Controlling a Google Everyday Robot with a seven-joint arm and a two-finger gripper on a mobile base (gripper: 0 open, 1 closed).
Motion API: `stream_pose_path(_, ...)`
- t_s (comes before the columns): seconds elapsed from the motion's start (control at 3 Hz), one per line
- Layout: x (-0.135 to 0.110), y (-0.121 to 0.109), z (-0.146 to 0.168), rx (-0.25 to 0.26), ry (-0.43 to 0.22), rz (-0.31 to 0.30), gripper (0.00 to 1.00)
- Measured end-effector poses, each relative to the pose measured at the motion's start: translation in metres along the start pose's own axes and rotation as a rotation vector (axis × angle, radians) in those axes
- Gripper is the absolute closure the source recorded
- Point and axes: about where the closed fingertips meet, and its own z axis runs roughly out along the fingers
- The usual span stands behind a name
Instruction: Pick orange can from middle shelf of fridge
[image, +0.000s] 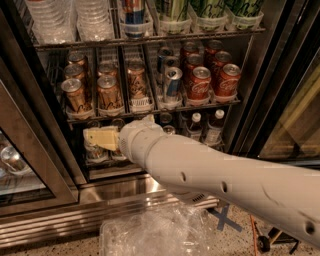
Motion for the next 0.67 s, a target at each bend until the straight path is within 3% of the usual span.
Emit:
stream_pose_path(0.33,-0.01,-0.006,0.021,0.067,-0.078,0.028,0.0)
stream_pose_path(0.67,-0.025,-0.017,0.018,0.122,-0.135,0.031,0.0)
